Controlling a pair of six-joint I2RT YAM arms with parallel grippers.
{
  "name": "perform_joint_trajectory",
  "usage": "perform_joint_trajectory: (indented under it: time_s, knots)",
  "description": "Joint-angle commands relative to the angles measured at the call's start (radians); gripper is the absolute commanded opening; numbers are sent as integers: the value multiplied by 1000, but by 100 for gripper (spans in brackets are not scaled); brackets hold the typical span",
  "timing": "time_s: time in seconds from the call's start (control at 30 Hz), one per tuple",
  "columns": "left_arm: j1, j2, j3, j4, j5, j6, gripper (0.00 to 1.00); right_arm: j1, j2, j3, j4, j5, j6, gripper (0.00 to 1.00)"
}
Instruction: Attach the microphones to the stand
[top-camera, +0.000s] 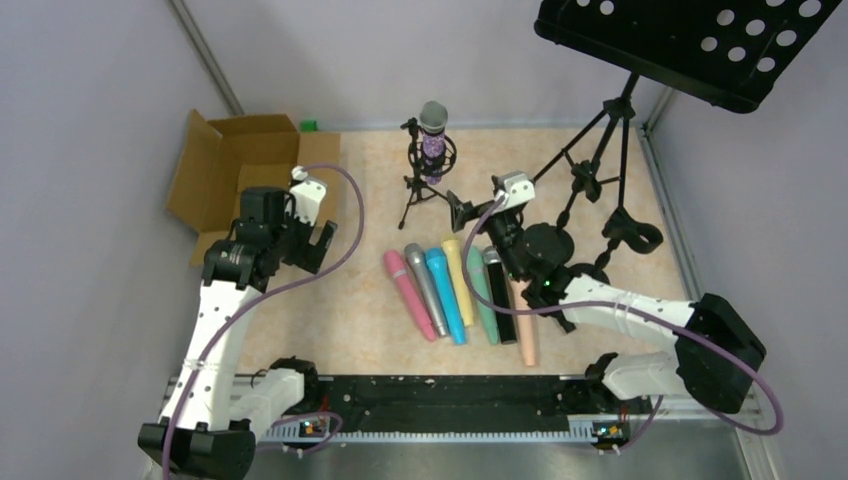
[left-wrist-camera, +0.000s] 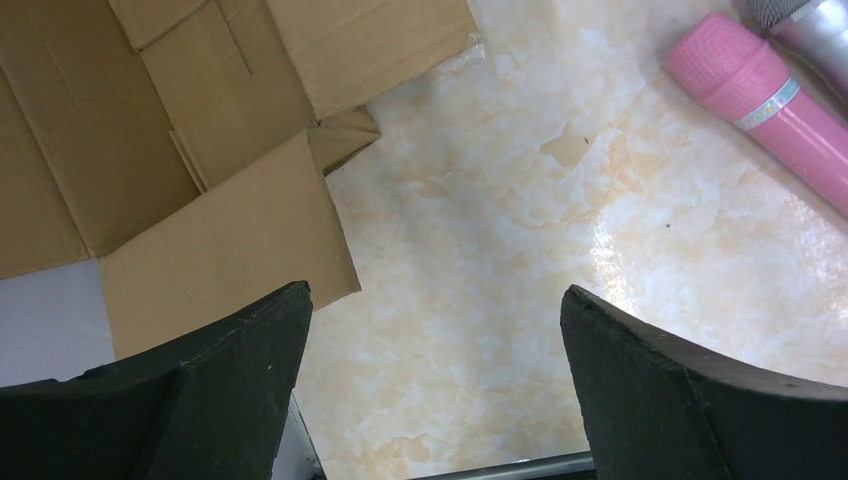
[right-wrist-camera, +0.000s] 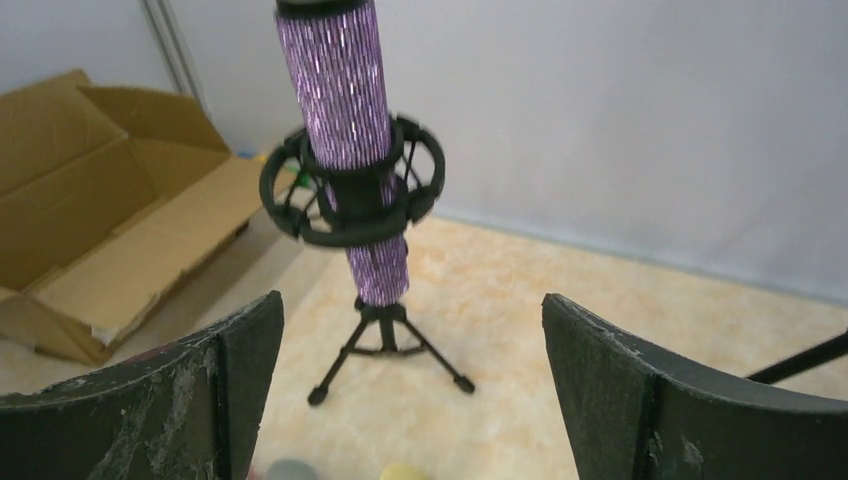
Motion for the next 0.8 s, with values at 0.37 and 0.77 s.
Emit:
perform_joint_trajectory:
  time_s: [0.37, 0.77]
  knots:
    - [14, 176, 202, 17, 41, -109, 99, 0, 445, 99, 118, -241, 159, 60]
    - [30, 193, 205, 26, 41, -100, 99, -4, 830, 393, 146, -166, 322, 66]
